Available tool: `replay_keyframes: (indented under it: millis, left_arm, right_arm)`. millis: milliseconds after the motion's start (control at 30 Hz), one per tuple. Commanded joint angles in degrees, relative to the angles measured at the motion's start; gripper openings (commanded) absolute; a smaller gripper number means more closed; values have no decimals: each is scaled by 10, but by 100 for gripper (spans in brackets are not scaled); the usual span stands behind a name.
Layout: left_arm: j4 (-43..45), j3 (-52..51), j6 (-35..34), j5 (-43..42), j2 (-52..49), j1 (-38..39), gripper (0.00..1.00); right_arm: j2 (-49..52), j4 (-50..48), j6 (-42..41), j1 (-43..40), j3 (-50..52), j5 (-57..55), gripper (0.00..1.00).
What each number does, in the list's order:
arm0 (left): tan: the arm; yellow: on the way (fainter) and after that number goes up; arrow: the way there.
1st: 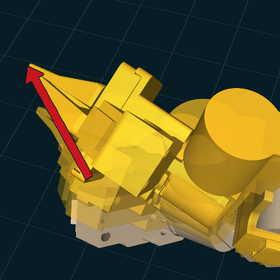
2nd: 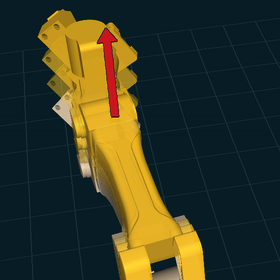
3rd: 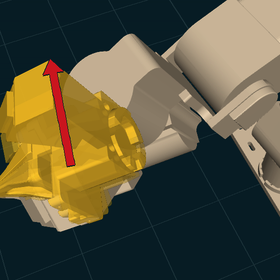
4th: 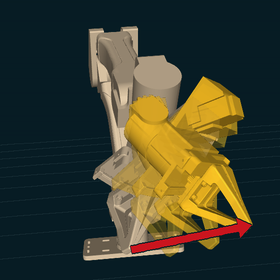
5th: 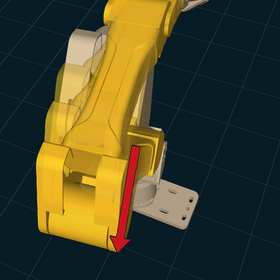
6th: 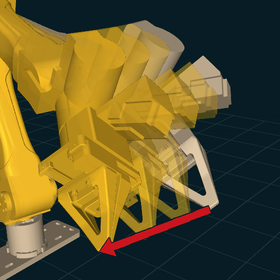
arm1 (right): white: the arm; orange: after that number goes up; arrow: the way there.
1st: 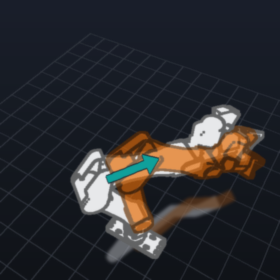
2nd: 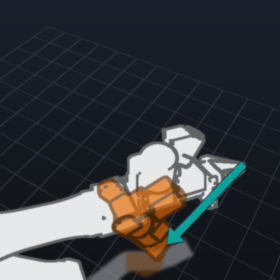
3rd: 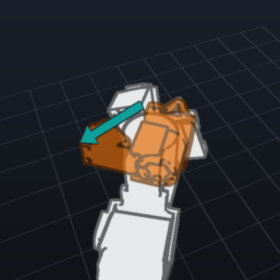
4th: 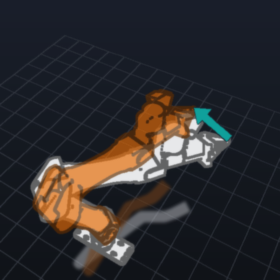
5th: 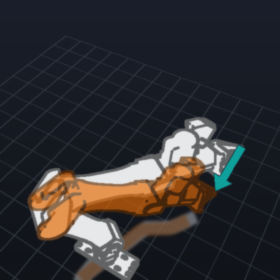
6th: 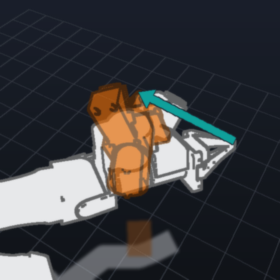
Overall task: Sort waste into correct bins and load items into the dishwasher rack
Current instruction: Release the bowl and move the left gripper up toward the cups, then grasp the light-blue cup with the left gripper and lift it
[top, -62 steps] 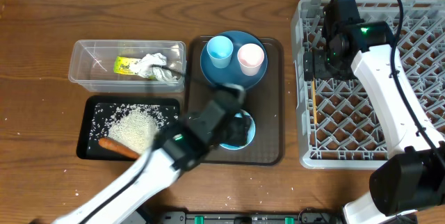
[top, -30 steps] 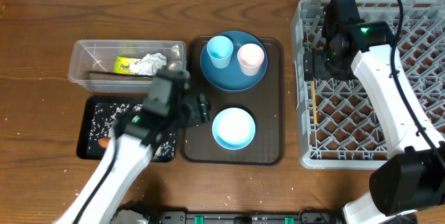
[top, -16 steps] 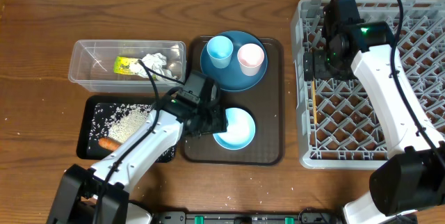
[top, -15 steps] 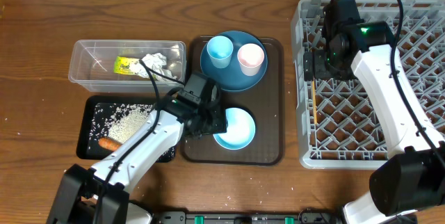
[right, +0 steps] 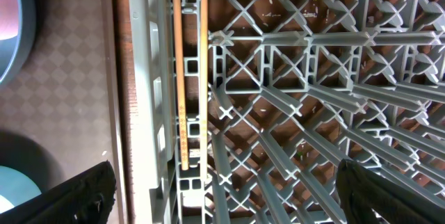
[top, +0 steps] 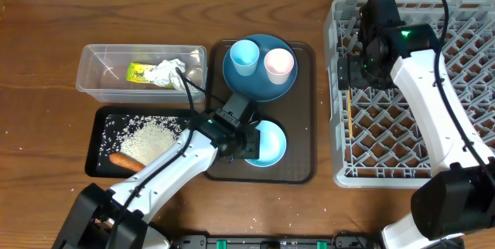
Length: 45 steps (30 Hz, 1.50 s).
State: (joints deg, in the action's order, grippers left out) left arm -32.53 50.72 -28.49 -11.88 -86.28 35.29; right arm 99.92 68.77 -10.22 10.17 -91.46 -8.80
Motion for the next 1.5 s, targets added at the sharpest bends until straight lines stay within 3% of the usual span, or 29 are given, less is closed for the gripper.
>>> replay_keyframes:
  millis: [0, 700, 1200, 1367, 1467]
  left_arm:
    - [2, -3, 3, 24, -2, 0, 57]
    - [-5, 39, 10, 50, 38, -4, 57]
    - [233, 49, 9, 219, 19, -11, 58]
    - [283, 53, -21, 203, -9, -43, 58]
    - [278, 82, -21, 121, -21, -95, 58]
  right_arm:
    - [-2, 0, -4, -3, -3, -2, 99]
    - [-2, 0, -4, -3, -3, -2, 99]
    - [-2, 0, -4, -3, -3, -2, 99]
    - [-2, 0, -4, -3, -3, -2, 99]
    - [-2, 0, -4, -3, -3, -2, 99]
